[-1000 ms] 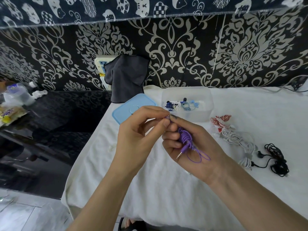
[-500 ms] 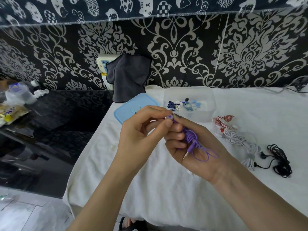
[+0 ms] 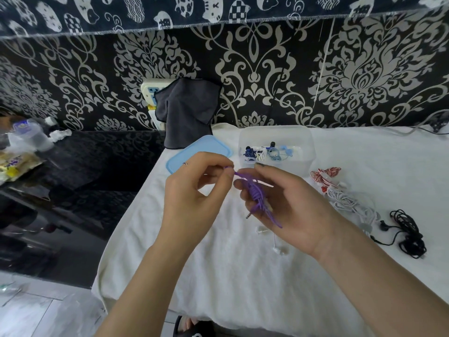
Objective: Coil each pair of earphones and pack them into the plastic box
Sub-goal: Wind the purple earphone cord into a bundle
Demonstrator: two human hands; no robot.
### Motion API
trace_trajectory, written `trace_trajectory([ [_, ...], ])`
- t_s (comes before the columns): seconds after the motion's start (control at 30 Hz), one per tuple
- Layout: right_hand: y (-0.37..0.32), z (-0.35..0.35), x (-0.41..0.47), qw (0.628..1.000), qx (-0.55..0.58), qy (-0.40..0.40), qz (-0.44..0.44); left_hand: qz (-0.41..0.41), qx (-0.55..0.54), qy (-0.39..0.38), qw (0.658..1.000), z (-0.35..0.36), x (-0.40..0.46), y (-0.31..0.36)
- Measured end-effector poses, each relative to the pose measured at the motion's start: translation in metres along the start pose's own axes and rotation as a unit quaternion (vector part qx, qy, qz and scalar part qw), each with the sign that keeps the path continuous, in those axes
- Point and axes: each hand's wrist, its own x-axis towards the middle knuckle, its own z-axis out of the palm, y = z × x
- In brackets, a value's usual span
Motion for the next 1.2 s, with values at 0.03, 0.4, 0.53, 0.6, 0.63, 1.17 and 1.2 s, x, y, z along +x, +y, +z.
trace_trajectory([
  [0.03, -0.002, -0.002, 0.001, 1.000, -0.008, 0.003, 0.002, -0.005, 0.008, 0.009, 1.000, -0.002, 0.001, -0.001],
  [0.4, -0.001, -0.007, 0.007, 0.996, -0.065, 0.031, -0.058, -0.007, 0.045, -0.017, 0.999, -0.009, 0.002, -0.010],
  [0.53, 0.002, -0.014, 0.011, 0.979, -0.141, 0.065, -0.129, -0.033, 0.045, -0.067, 0.996, -0.011, 0.000, -0.015],
  [0.6, 0.004, -0.016, 0.013, 0.964, -0.196, 0.088, -0.154, -0.047, 0.050, -0.097, 0.993, -0.013, 0.000, -0.015],
  [0.63, 0.005, -0.017, 0.014, 0.957, -0.217, 0.099, -0.162, -0.063, 0.052, -0.114, 0.990, -0.014, 0.000, -0.015],
  [1.17, 0.017, -0.023, 0.024, 0.863, -0.445, 0.111, -0.214, -0.294, 0.305, -0.096, 0.901, -0.070, 0.000, -0.092],
  [1.2, 0.018, -0.023, 0.024, 0.862, -0.447, 0.108, -0.215, -0.299, 0.304, -0.108, 0.898, -0.071, -0.001, -0.095],
])
